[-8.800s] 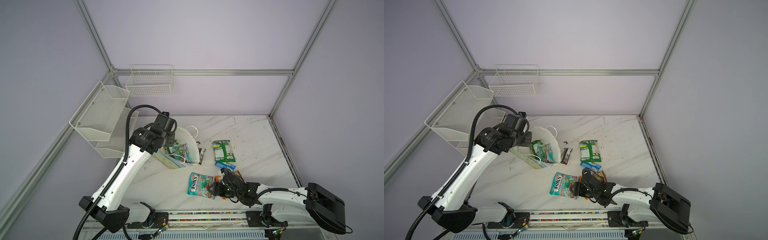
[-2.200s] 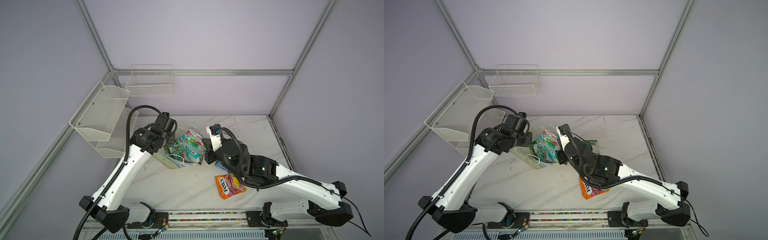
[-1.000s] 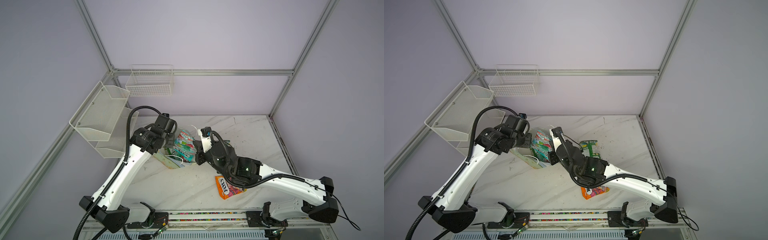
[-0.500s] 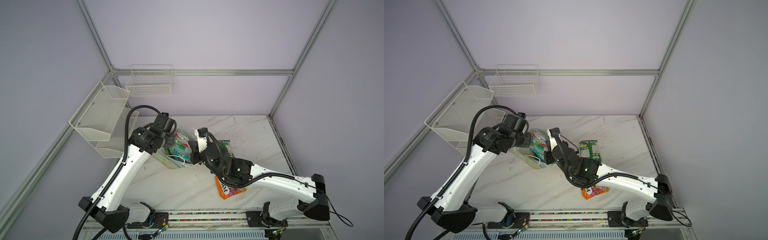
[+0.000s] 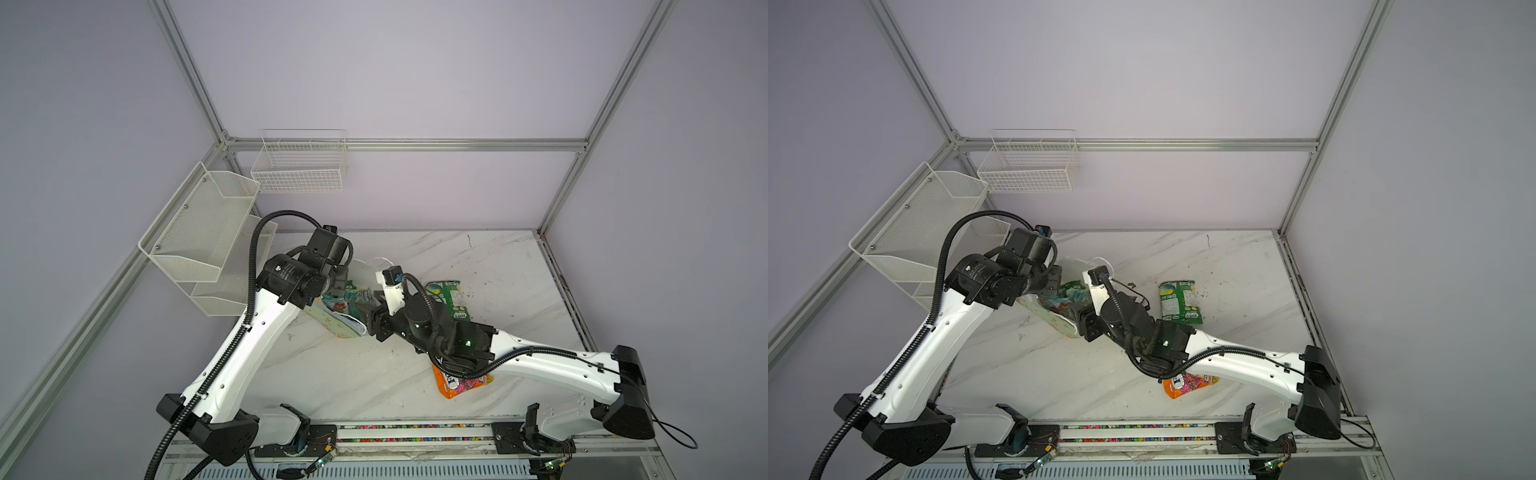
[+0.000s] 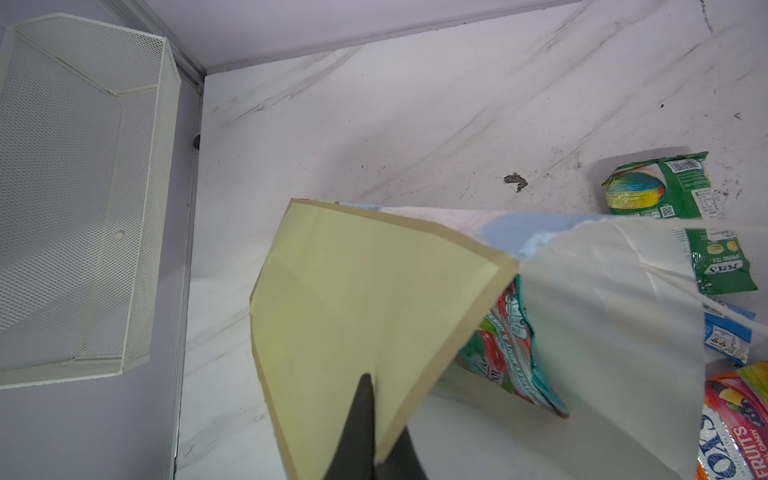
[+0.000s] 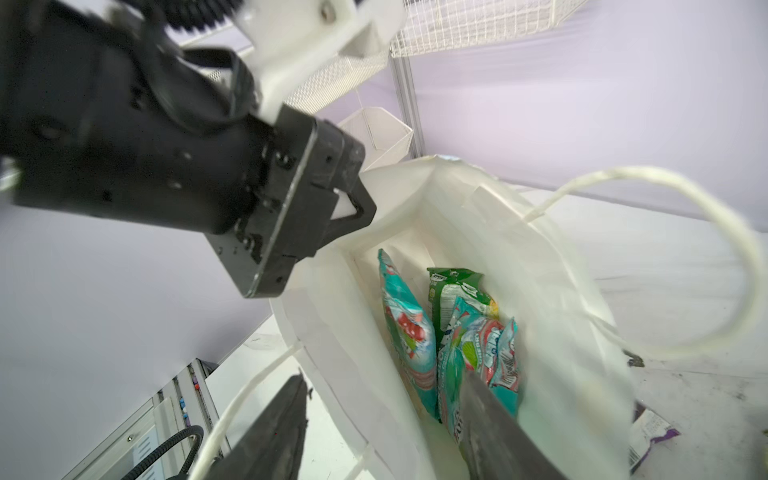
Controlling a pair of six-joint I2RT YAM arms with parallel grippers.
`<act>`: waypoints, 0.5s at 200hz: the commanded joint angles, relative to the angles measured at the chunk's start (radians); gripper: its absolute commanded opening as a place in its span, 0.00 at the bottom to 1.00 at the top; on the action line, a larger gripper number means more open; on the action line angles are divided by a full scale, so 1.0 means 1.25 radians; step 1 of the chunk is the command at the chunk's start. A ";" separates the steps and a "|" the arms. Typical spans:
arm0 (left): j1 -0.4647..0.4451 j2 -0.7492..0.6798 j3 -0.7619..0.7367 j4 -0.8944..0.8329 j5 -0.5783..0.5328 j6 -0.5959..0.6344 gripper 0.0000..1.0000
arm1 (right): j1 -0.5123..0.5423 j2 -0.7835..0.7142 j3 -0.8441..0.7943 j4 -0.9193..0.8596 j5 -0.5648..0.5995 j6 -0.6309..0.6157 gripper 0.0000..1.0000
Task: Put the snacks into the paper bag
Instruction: 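Lower the teal packet into the bag and open the right gripper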
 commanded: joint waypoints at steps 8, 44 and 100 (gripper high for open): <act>0.000 -0.007 0.060 -0.009 -0.004 0.002 0.00 | 0.003 -0.080 -0.010 -0.002 0.072 0.019 0.63; 0.000 -0.006 0.060 -0.009 -0.003 0.000 0.00 | 0.000 -0.127 -0.034 -0.065 0.144 0.056 0.72; -0.001 0.000 0.064 -0.009 0.000 0.001 0.00 | -0.031 -0.142 -0.056 -0.159 0.142 0.138 0.76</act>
